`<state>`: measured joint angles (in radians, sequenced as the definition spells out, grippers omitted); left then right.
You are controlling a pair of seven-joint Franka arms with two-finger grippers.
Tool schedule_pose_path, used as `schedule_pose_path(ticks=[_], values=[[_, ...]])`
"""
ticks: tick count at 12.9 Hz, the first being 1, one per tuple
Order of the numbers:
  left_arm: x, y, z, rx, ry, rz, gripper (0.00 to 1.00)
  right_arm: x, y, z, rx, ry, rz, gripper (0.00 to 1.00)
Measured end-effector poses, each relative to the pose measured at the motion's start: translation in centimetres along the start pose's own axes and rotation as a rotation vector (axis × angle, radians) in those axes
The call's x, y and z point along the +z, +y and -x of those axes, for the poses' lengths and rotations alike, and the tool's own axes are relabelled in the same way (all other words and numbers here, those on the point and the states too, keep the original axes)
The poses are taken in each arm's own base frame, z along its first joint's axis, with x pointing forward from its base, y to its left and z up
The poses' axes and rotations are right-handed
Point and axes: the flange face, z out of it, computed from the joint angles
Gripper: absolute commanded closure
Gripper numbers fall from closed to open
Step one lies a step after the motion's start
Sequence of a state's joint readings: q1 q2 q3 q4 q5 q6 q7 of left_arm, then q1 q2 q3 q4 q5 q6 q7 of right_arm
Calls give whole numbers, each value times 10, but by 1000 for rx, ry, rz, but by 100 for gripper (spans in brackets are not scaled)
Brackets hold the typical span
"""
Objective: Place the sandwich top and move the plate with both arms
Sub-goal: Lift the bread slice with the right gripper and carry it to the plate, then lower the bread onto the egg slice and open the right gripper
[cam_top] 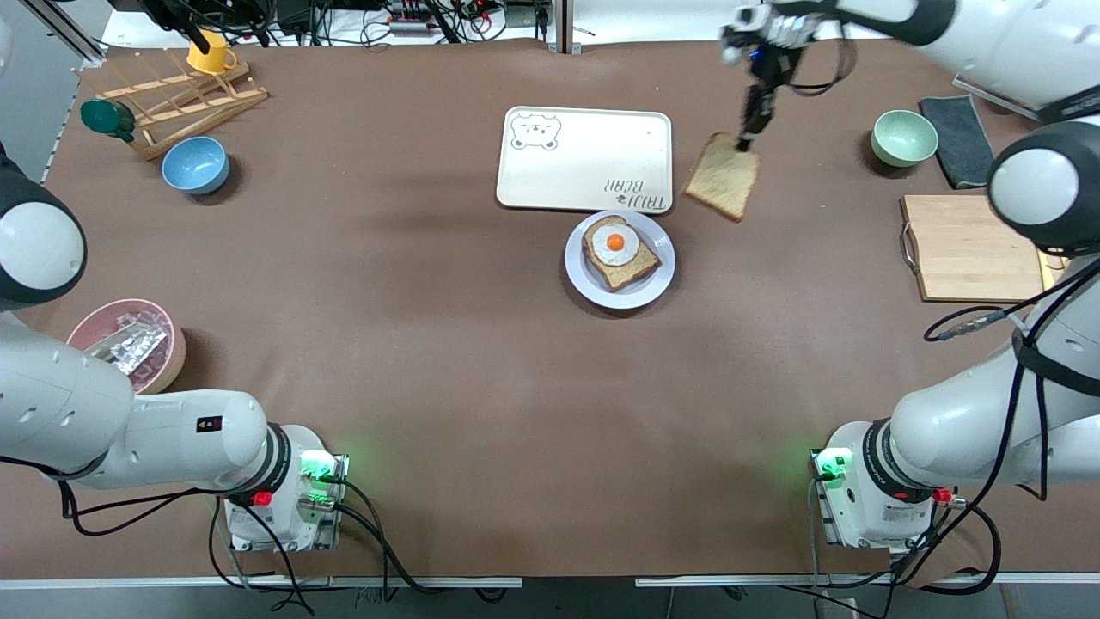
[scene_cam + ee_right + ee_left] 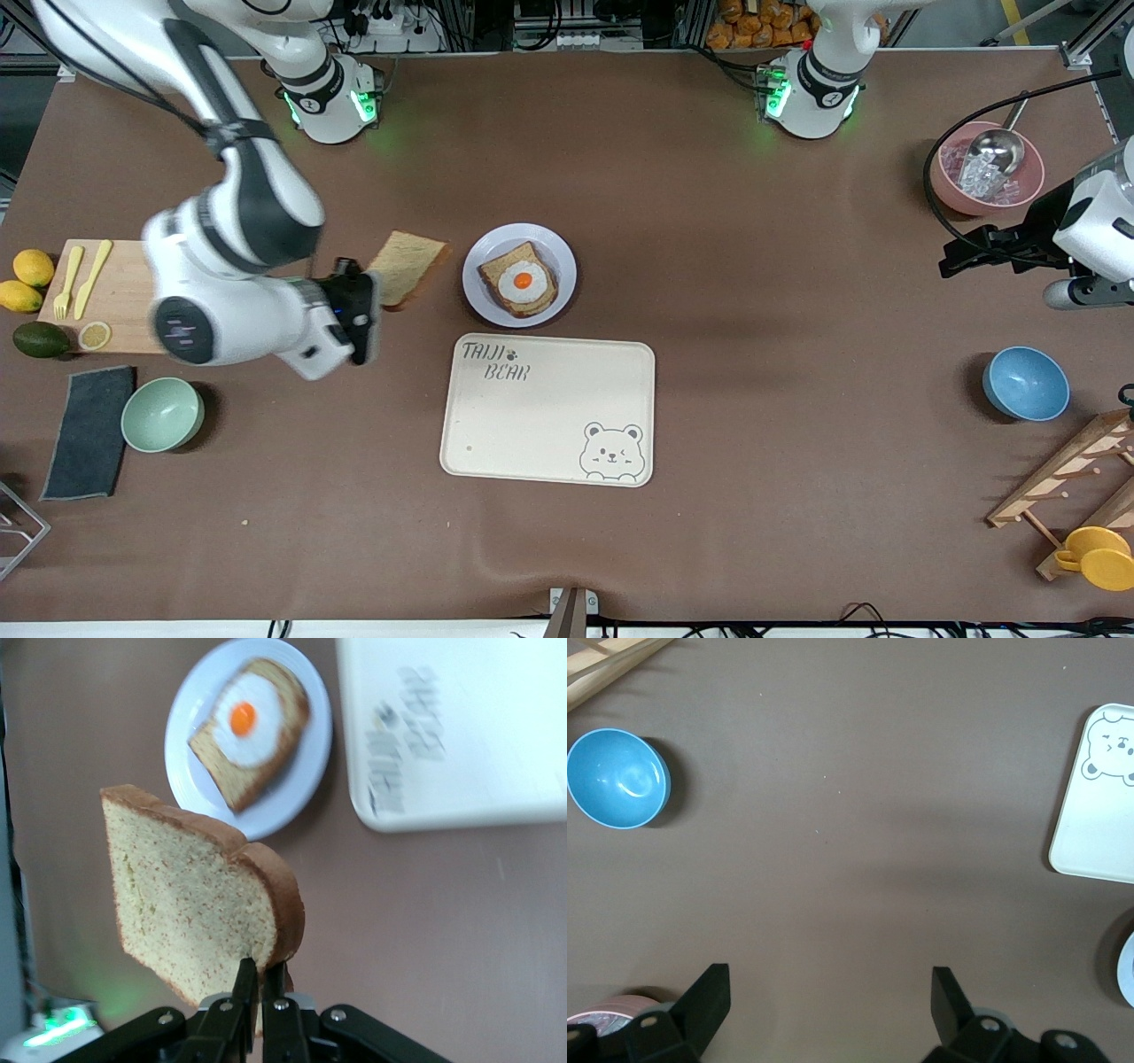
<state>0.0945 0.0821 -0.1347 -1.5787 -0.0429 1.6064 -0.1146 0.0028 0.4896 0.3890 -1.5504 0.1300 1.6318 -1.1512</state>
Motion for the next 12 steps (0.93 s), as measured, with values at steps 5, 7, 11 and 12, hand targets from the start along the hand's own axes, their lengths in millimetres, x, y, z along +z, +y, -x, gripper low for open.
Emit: schedule_pose_path(ticks=[5,7,11,12], values=[[0,0,0,0,-1,0,0,41,-39,-114,-373,-80,58,100],[1,0,0,-1,-1,0,0,60,-57,-151,-479,-166,96,100],[2,0,-1,-1,-3,0,0,95,-66,-198,-587,-292,132,100],[2,-1,-1,-1,-3,0,0,102,-60,-198,-571,-295,124,100]])
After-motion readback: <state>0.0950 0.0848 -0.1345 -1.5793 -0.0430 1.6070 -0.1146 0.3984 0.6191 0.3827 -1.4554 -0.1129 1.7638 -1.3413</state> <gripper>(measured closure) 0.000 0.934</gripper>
